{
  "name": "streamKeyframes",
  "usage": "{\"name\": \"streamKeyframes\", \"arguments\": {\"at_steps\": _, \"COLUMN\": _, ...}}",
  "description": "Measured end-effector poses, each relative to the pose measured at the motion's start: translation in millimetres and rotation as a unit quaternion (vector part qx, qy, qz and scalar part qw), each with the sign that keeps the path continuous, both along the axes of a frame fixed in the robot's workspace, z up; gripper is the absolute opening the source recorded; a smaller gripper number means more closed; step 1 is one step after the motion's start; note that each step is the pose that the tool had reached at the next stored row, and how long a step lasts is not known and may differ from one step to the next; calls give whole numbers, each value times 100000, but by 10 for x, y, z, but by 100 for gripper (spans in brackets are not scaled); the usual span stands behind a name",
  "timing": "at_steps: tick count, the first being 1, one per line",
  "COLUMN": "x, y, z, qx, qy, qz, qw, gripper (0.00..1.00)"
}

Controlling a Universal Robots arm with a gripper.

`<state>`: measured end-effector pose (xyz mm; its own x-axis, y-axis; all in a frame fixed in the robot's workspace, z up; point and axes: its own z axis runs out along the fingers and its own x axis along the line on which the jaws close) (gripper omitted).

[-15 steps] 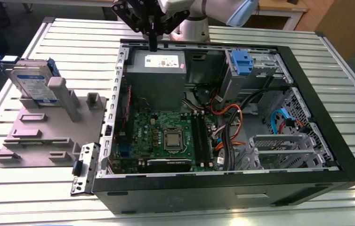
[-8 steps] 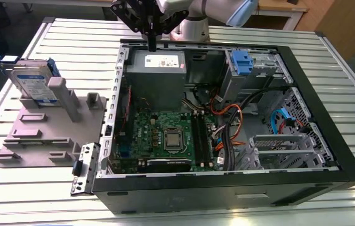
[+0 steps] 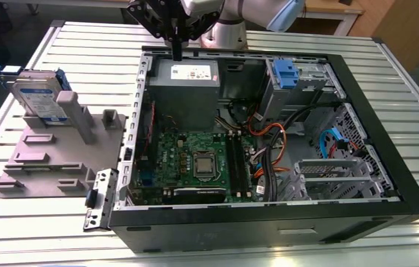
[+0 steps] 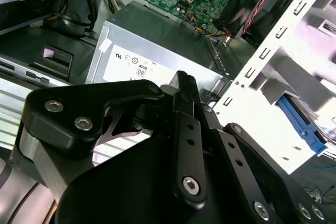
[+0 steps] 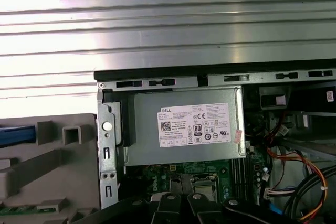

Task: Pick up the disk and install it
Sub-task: 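Reach for the disk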

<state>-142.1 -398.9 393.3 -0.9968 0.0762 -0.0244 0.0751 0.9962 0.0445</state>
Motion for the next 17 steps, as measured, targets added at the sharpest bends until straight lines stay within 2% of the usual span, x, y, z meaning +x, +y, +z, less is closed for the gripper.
{"name": "streamKeyframes", "arguments": {"at_steps": 10, "x": -9, "y": 0, "z": 0, "qx": 3, "qy": -5, "qz": -9, "qw": 100000, "gripper": 11}}
{"name": "streamKeyframes", "arguments": {"at_steps": 17, "x": -69, "y": 0, "z": -1, "qx": 4, "qy": -3, "qz": -4, "qw": 100000, "gripper": 11}}
